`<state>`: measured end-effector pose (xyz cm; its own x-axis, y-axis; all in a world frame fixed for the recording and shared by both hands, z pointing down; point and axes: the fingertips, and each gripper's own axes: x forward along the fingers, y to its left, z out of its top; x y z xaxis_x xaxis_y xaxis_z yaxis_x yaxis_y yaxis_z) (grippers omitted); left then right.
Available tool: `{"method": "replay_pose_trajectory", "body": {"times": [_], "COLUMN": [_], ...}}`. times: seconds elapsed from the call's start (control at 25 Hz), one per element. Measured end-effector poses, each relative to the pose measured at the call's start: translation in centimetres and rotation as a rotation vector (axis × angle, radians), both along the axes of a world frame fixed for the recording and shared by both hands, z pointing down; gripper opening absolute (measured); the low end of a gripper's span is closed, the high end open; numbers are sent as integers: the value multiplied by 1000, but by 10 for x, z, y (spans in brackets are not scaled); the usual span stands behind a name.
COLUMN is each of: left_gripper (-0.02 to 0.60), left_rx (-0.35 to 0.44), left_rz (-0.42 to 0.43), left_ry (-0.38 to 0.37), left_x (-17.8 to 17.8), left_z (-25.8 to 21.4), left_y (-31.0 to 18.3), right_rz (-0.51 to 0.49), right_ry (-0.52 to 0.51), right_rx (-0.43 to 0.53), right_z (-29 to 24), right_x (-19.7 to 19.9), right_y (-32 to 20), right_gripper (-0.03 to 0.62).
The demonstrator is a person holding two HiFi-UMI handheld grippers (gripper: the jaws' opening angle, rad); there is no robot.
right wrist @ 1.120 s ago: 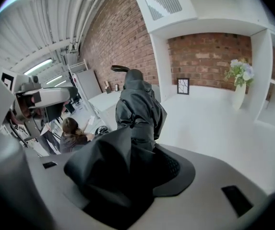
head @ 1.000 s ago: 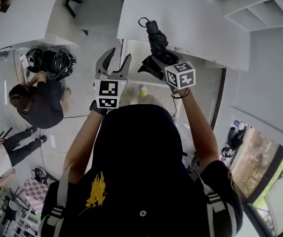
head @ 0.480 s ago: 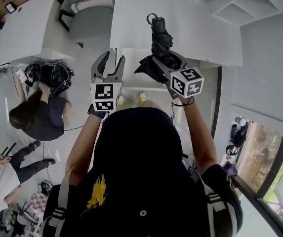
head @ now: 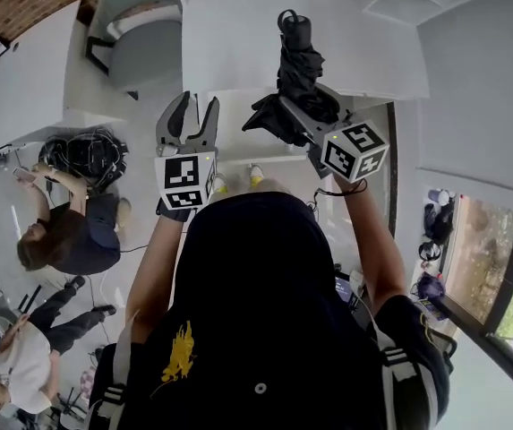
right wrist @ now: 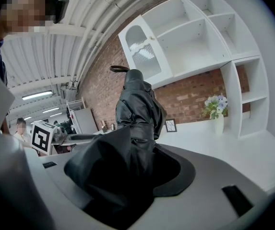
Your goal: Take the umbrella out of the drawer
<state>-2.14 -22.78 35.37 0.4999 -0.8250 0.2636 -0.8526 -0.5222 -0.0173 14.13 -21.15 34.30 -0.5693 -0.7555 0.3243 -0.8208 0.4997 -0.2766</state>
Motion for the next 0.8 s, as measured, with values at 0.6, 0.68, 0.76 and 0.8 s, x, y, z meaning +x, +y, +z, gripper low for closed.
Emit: {"method": "replay_pose_trajectory", "body": {"times": [0.6,0.68,0.76,0.8], "left_gripper": [166,160,150,149], "left_rx": [50,61,61,58], "left_rz": [59,50,59,71], "left_ry": [-1,8,5,1], "left_x": [17,21,26,30], "left_z": [-34,-37,-37,-37], "left_y": [-11,-21,-24,-22], "right_rz": [13,-3,0,8], "right_ry": [-79,-72,-76,-79], "right_rx": [118,131,131,128], "right_z": [-50,-52,-52,-52], "right_x": [4,6,8,9], "right_y": [5,-9,-13,-12], "right_gripper": [259,259,259,259]}}
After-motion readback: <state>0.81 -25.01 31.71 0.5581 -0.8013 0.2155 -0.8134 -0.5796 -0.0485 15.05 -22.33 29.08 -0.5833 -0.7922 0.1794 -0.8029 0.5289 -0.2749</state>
